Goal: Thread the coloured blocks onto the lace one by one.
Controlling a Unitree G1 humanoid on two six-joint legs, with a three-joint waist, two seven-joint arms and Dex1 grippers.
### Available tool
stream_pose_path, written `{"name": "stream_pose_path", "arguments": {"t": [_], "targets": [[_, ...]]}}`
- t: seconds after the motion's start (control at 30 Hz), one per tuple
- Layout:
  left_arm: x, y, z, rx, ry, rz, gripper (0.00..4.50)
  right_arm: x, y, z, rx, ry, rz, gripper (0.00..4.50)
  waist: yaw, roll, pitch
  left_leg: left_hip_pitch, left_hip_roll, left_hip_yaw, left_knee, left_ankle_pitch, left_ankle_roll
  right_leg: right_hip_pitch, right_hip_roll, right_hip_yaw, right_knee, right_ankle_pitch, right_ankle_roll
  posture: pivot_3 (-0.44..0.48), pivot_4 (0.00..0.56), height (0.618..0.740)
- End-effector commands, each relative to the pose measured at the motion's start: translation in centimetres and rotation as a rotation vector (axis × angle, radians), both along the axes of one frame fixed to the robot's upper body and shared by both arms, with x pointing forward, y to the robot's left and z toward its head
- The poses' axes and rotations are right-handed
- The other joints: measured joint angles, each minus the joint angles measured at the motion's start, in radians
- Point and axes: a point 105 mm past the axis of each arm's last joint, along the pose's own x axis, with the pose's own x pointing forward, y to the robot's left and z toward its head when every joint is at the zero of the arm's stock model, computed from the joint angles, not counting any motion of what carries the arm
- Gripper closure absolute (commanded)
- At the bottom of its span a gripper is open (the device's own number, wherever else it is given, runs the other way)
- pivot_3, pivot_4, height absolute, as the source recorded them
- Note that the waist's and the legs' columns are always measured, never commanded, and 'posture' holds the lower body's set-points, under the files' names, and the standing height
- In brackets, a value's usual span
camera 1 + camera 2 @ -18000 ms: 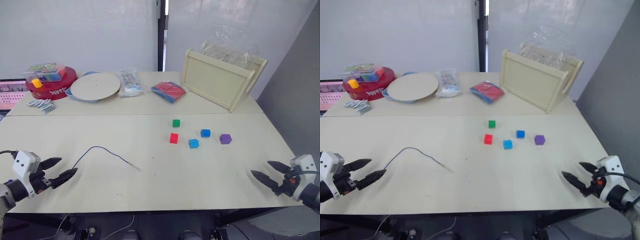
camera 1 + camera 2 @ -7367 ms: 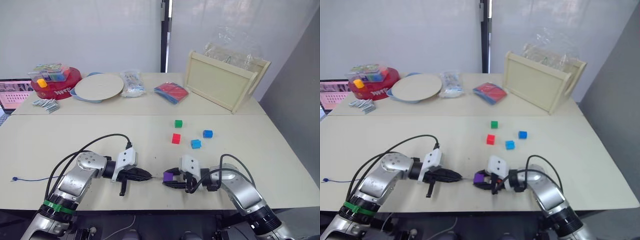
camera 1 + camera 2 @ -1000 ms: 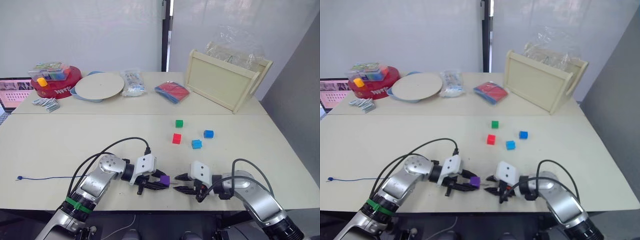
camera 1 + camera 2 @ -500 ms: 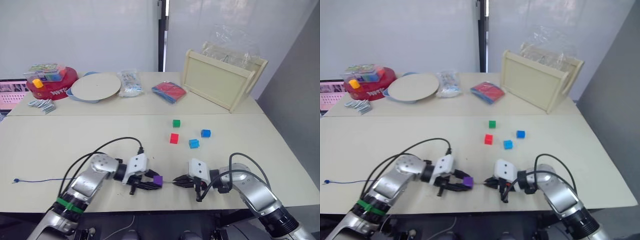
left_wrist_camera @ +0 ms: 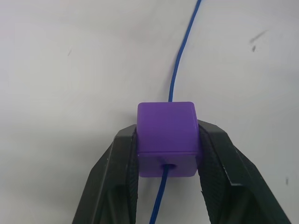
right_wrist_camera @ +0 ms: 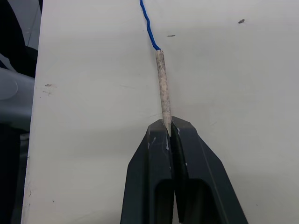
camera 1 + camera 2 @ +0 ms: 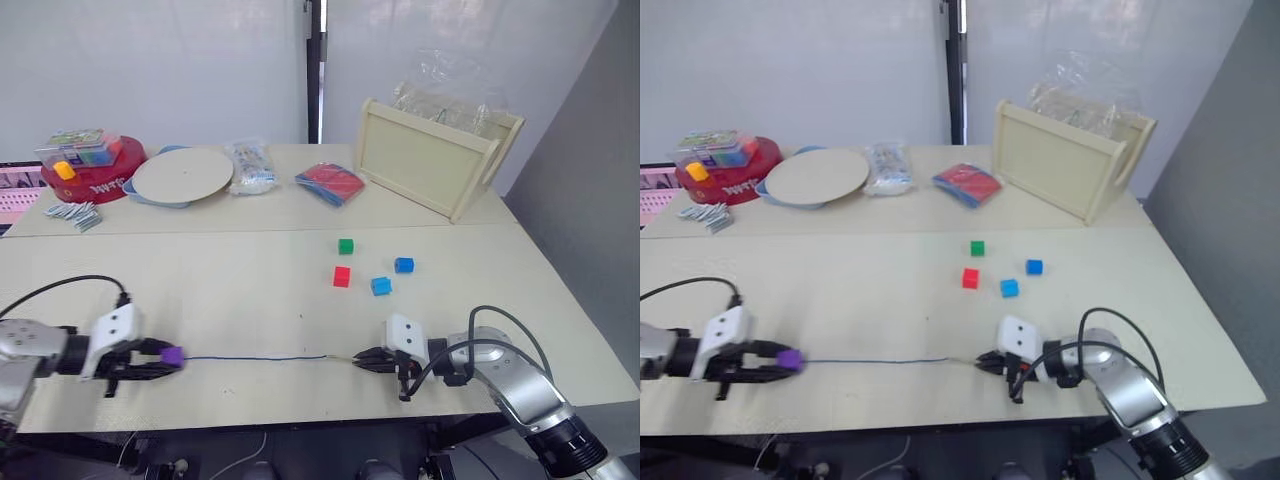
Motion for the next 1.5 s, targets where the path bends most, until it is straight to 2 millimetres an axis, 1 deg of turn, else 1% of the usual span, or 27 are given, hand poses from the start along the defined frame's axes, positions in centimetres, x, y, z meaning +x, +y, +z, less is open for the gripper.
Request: {"name": "stream_pose_path", "arguments": {"t": [0.03,0.07,0.13,0.17,0.23,0.3,0.33,0.4,0.43,0.47,0.5,0.53,0.6,0.67,0.77,0.83,0.93,1.0,1.13,1.33,1.43,1.5], "targets": [[-0.1,1.5,0.8,0.054,-0.027,0.004,3.3,0.0,0.2,1.1,0.025,-0.032,0.031,4.5,0.005,0.0,0.0,0.0,0.0,0.0,0.0,0.0,0.0,0.0,0.0,0.0,0.0,0.0,0.0,0.0,0.15,0.74],[0.3,1.5,1.2,0.056,-0.055,0.013,3.3,0.1,0.3,1.1,0.025,-0.031,0.034,4.5,0.009,0.0,0.0,0.0,0.0,0.0,0.0,0.0,0.0,0.0,0.0,0.0,0.0,0.0,0.0,0.0,0.15,0.74],[0.1,0.9,1.7,0.009,0.01,0.003,2.3,0.2,0.4,1.1,0.023,-0.031,0.038,4.5,0.014,-0.001,0.0,-0.001,0.0,0.0,0.0,0.0,0.0,0.0,0.0,0.0,0.0,0.0,0.0,0.0,0.15,0.74],[0.6,0.2,2.5,-0.018,-0.015,-0.003,2.02,0.2,0.5,1.1,0.024,-0.03,0.039,4.5,0.016,-0.001,0.0,-0.001,0.0,0.0,0.001,0.0,0.0,0.0,0.0,0.0,0.0,0.0,0.0,0.0,0.15,0.74],[1.4,-1.0,3.6,-0.052,-0.055,-0.006,1.32,0.2,0.5,1.2,0.026,-0.03,0.039,4.5,0.02,-0.002,0.001,-0.002,0.0,0.0,0.001,0.0,0.0,-0.001,0.0,-0.001,0.0,0.0,0.0,0.0,0.15,0.74],[1.3,-2.8,4.9,-0.104,-0.019,-0.028,0.68,0.2,0.6,1.2,0.027,-0.029,0.037,4.5,0.019,-0.002,0.001,-0.002,0.0,0.0,0.001,0.0,0.0,0.0,-0.001,-0.001,0.0,0.0,0.0,0.0,0.15,0.74],[1.4,-4.2,5.7,-0.145,-0.015,-0.052,0.68,0.3,0.6,1.2,0.029,-0.029,0.036,4.5,0.018,-0.003,0.001,-0.002,0.0,0.0,0.001,0.0,0.0,-0.001,-0.001,-0.001,0.0,0.0,0.0,0.0,0.15,0.74],[1.2,-6.5,6.5,-0.206,-0.008,-0.1,0.68,0.3,0.8,1.1,0.03,-0.028,0.034,4.5,0.016,-0.003,0.001,-0.002,0.0,0.0,0.001,0.0,0.0,-0.001,-0.001,-0.001,0.001,0.0,0.0,0.0,0.15,0.74],[1.0,-8.3,6.1,-0.232,-0.003,-0.146,0.68,0.3,1.0,1.1,0.033,-0.028,0.033,4.5,0.015,-0.003,0.001,-0.002,0.0,0.0,0.001,0.0,0.0,-0.001,-0.001,0.0,0.001,0.0,0.0,0.0,0.15,0.74],[0.9,-9.5,5.9,-0.249,0.003,-0.175,0.68,0.4,1.1,1.2,0.036,-0.029,0.032,4.5,0.014,-0.002,0.001,-0.002,0.0,0.0,0.001,0.0,0.0,-0.001,-0.001,0.0,0.001,0.0,0.0,0.0,0.15,0.74],[0.8,-11.3,5.3,-0.275,0.001,-0.209,0.68,0.4,1.3,1.2,0.037,-0.03,0.031,4.5,0.014,-0.002,0.001,-0.002,0.0,0.0,0.001,0.0,0.0,0.0,-0.001,0.0,0.001,0.0,0.0,0.0,0.15,0.74],[0.8,-12.4,4.9,-0.293,-0.002,-0.227,0.68,0.5,1.5,1.2,0.038,-0.032,0.03,4.5,0.015,-0.002,0.001,-0.002,0.0,0.0,0.001,0.0,0.0,0.0,-0.001,0.0,0.001,0.0,0.0,0.0,0.15,0.74],[1.0,-15.6,3.2,-0.336,-0.013,-0.267,0.68,0.5,1.8,1.2,0.036,-0.035,0.028,4.5,0.014,-0.002,0.001,-0.002,0.0,0.0,0.001,0.0,0.0,0.0,0.0,0.0,0.001,0.0,0.0,0.0,0.15,0.74],[1.5,-17.8,1.9,-0.353,-0.034,-0.279,0.68,0.5,1.9,1.2,0.033,-0.036,0.027,4.5,0.016,-0.003,0.001,-0.002,-0.001,0.0,0.002,0.0,0.0,0.0,-0.001,0.0,0.001,0.0,0.0,0.0,0.15,0.74],[2.9,-20.4,0.6,-0.393,-0.06,-0.273,0.68,0.4,2.0,1.1,0.023,-0.038,0.023,4.5,0.018,-0.003,0.001,-0.003,-0.001,-0.001,0.004,0.0,0.0,0.0,0.0,0.0,0.001,0.0,0.0,0.0,0.15,0.74],[3.3,-21.2,-0.2,-0.393,-0.06,-0.287,0.68,0.4,2.0,0.9,0.013,-0.04,0.019,4.5,0.02,-0.003,0.001,-0.003,-0.001,-0.001,0.005,0.0,0.0,0.0,-0.001,0.0,0.002,0.0,0.0,0.0,0.15,0.74],[3.1,-21.2,-1.1,-0.393,-0.027,-0.302,0.68,0.4,2.1,1.0,0.01,-0.043,0.015,4.5,0.013,-0.003,0.001,-0.003,-0.002,0.0,0.006,0.0,0.0,0.0,-0.001,0.001,0.002,0.0,0.0,0.0,0.15,0.74],[2.8,-21.4,-1.3,-0.41,-0.001,-0.319,0.68,0.4,2.1,1.1,0.011,-0.045,0.011,4.5,0.012,-0.003,0.001,-0.003,-0.002,-0.001,0.006,0.0,0.0,0.0,0.0,0.001,0.002,0.0,0.0,0.0,0.15,0.74],[2.7,-21.5,-1.4,-0.409,0.002,-0.332,0.68,0.3,2.1,1.1,0.012,-0.045,0.006,4.5,0.016,-0.003,0.001,-0.003,-0.002,-0.001,0.007,0.0,0.0,0.0,-0.001,0.0,0.002,0.0,0.0,0.0,0.15,0.74],[2.8,-22.3,-0.7,-0.469,-0.015,-0.34,0.68,0.1,2.3,1.1,0.015,-0.04,0.003,4.5,0.02,-0.003,0.001,-0.004,-0.002,-0.001,0.008,0.0,0.0,0.0,-0.001,0.0,0.002,0.0,0.0,0.0,0.15,0.74],[2.6,-22.2,-0.8,-0.48,-0.006,-0.335,1.47,0.1,2.3,1.1,0.016,-0.04,0.003,4.5,0.019,-0.003,0.001,-0.003,-0.002,-0.001,0.008,0.0,0.0,0.0,-0.001,0.0,0.002,0.0,0.0,0.0,0.15,0.74],[2.6,-22.2,-0.7,-0.49,-0.006,-0.328,2.11,0.1,2.3,1.1,0.015,-0.039,0.004,4.5,0.017,-0.003,0.001,-0.003,-0.002,-0.001,0.008,0.0,0.0,0.0,-0.001,0.0,0.002,0.0,0.0,0.0,0.15,0.74]]}}
